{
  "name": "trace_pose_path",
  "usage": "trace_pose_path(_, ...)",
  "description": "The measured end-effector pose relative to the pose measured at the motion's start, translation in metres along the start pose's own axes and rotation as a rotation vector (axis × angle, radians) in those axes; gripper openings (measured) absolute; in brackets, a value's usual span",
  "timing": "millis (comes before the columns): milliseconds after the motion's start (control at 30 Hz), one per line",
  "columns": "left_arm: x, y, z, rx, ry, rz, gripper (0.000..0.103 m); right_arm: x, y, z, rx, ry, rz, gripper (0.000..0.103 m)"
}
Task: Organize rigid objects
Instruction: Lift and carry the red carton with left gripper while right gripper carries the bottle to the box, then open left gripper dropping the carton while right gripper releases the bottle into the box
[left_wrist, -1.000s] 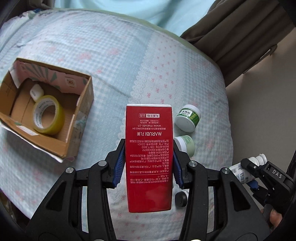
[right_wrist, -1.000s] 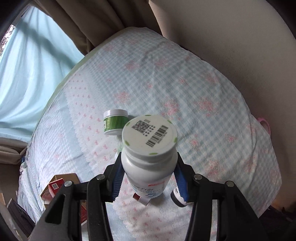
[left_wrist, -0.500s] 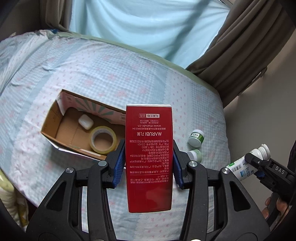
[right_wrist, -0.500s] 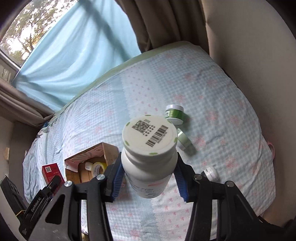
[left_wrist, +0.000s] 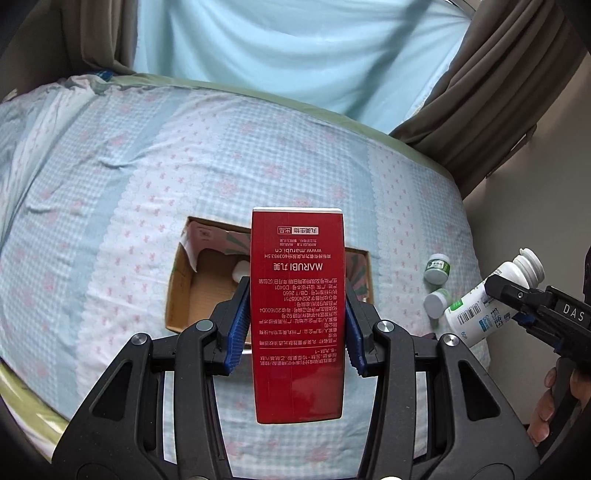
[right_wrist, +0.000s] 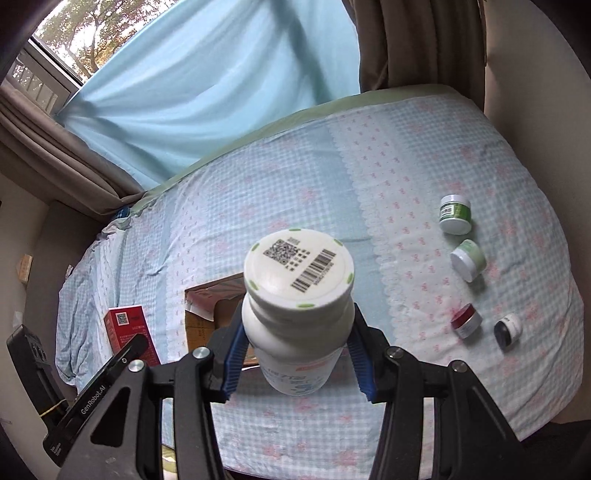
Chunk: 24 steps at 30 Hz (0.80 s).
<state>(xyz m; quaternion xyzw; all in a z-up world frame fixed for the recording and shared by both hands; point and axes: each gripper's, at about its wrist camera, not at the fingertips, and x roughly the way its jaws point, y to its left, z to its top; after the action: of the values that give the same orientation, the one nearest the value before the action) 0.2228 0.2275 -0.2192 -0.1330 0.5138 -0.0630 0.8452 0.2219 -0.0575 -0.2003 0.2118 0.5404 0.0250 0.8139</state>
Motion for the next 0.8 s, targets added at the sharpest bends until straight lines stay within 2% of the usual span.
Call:
trace_pose_path(233, 0.055, 0.060, 0.019, 0.060, 0.090, 0.001, 0.041, 0.074, 0.063, -0.012, 0.041, 0.052, 0.027, 0.046)
trace_pose_path(433, 0.106, 0.087, 0.019, 0.069, 0.154, 0.004, 0.041, 0.138, 0.093, -0.025, 0.008, 0.135, 0.034, 0.046)
trace_pose_path(600, 0.150, 0.092, 0.017, 0.128, 0.183, 0.015, 0.041, 0.198, 0.096, -0.034, -0.068, 0.232, 0.043, 0.046)
trace_pose_path(800, 0.194, 0.093, 0.012, 0.181, 0.223, 0.021, 0.041, 0.257, 0.080, -0.047, -0.107, 0.340, 0.075, 0.046)
